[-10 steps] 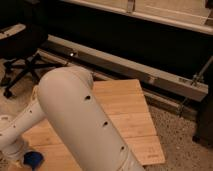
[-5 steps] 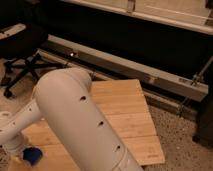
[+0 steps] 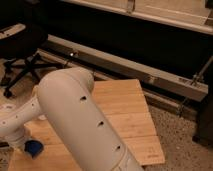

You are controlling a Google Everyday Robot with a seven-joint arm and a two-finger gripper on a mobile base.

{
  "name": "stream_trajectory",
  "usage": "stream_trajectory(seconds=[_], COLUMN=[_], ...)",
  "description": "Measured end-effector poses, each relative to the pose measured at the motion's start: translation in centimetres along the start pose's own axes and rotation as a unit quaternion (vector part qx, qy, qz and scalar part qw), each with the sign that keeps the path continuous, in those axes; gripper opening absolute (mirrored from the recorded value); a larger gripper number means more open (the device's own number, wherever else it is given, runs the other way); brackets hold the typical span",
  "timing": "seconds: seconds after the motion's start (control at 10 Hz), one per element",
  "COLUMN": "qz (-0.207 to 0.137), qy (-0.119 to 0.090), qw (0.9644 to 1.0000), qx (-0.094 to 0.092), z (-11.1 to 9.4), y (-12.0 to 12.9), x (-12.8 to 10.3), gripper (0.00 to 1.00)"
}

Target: Wipe the white sponge on the table

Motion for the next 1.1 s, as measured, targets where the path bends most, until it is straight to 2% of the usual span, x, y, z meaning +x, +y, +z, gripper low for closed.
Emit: stream_trajectory(seconds=[0.3, 0.5, 0.7, 1.1], qz=[0.01, 0.028, 0.05, 0.088], qy=[-0.001, 0.0, 0.004, 0.01], qw=[0.9999, 0.9996, 0.9986, 0.9959], qx=[0.004, 0.009, 0.016, 0.021], z=[0.0, -0.1, 0.0, 0.2], y=[-1.5, -3.5, -5.8, -8.8], x=[-1.0, -1.1, -0.5, 0.7], gripper=[0.17, 0.17, 0.17, 0.17])
